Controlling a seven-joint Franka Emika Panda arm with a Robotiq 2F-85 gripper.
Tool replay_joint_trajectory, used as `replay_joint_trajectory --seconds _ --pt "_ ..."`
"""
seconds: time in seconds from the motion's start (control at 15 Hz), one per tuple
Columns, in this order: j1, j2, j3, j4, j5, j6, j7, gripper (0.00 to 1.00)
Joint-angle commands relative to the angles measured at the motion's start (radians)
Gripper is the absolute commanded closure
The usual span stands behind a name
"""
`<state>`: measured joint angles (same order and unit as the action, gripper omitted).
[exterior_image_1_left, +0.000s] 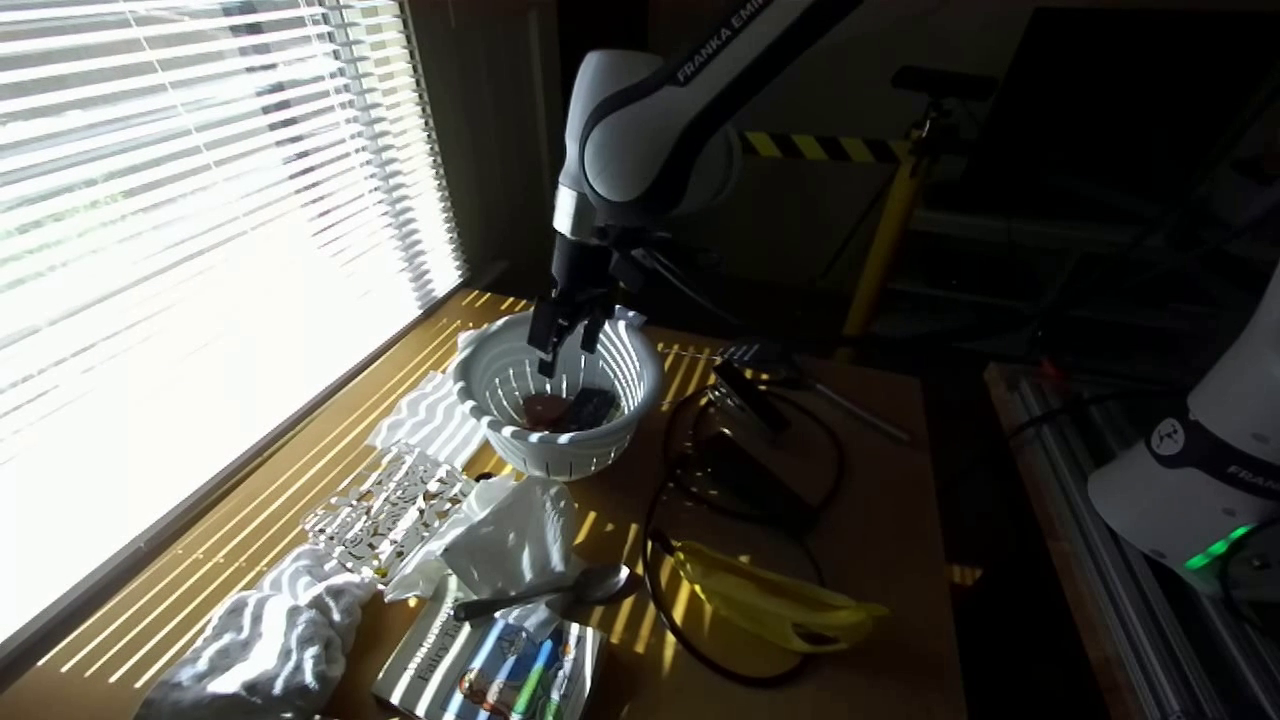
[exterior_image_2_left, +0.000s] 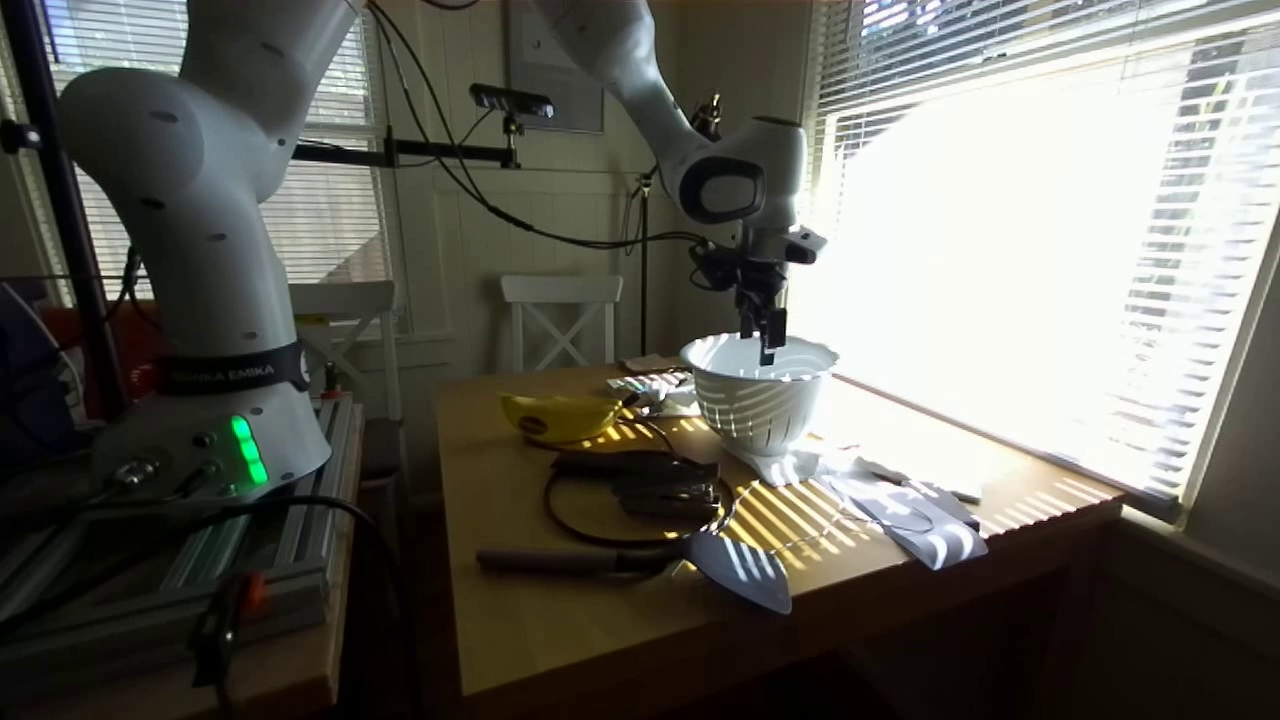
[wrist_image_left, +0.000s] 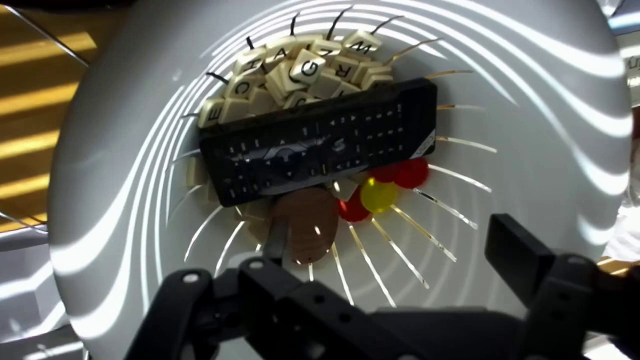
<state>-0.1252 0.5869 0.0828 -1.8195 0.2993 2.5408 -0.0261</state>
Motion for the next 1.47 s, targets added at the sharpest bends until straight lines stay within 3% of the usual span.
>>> replay_joint_trajectory --seconds 0.0,0.47,0.93,1.4 --pt "0.038 0.086 -0.025 0.051 -0.005 0.014 0.082 0.00" --pt "0.119 0.245 -0.135 0.206 -0.106 -0.065 0.239 0.00" --pt "0.164 0.375 -0.138 0.437 -0.162 -0.219 0.295 0.00" --pt "0.152 0.457 -0.137 0.532 -0.153 -0.307 0.312 0.00"
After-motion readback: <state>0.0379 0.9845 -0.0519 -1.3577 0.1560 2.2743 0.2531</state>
